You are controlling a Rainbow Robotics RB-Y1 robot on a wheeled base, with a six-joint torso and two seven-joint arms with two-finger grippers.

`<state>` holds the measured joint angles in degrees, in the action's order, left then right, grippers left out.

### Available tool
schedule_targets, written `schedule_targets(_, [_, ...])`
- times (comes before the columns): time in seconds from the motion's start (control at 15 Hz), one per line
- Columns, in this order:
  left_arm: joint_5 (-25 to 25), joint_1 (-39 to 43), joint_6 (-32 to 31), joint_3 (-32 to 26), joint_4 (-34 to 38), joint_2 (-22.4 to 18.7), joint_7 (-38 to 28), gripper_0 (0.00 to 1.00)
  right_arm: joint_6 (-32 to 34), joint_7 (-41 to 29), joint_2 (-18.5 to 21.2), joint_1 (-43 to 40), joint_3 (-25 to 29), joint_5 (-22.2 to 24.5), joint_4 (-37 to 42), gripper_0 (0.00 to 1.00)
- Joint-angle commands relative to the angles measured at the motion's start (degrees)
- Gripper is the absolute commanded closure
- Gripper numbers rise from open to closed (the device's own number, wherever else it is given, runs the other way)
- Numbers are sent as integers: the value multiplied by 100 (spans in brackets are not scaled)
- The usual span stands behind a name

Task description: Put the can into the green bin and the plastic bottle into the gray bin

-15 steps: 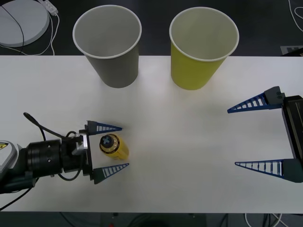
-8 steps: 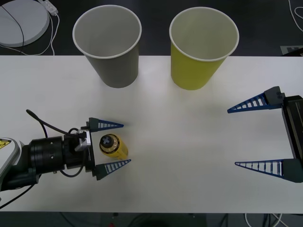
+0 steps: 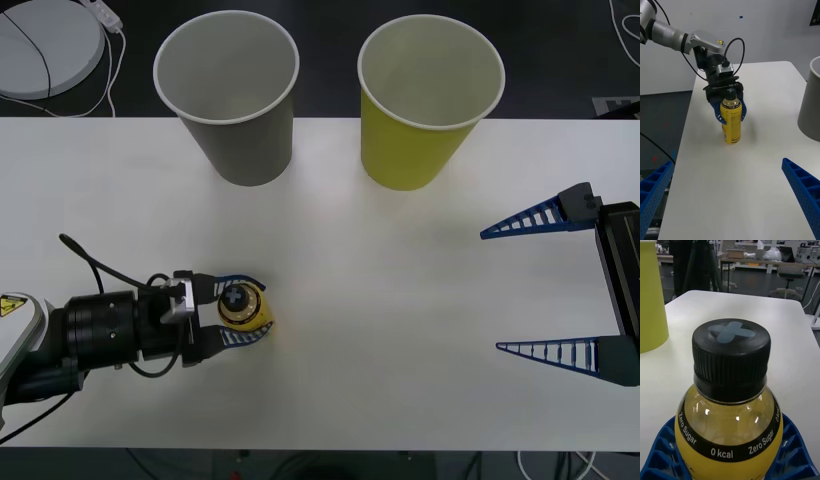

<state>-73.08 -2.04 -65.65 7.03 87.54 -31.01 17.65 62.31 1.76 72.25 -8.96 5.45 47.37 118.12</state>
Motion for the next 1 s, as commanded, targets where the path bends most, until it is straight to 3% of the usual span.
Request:
schedule_targets(0.07, [4,2,-9,9,0,-1,1,100,0,0,0,0,0,0,0,0])
schedule_targets(0.47, [75,2,-61,9,26,-19,-34,100,0,0,0,0,0,0,0,0])
schedule_targets(1.0, [294,11,88,9,492,-344,-473,100,0,0,0,0,0,0,0,0])
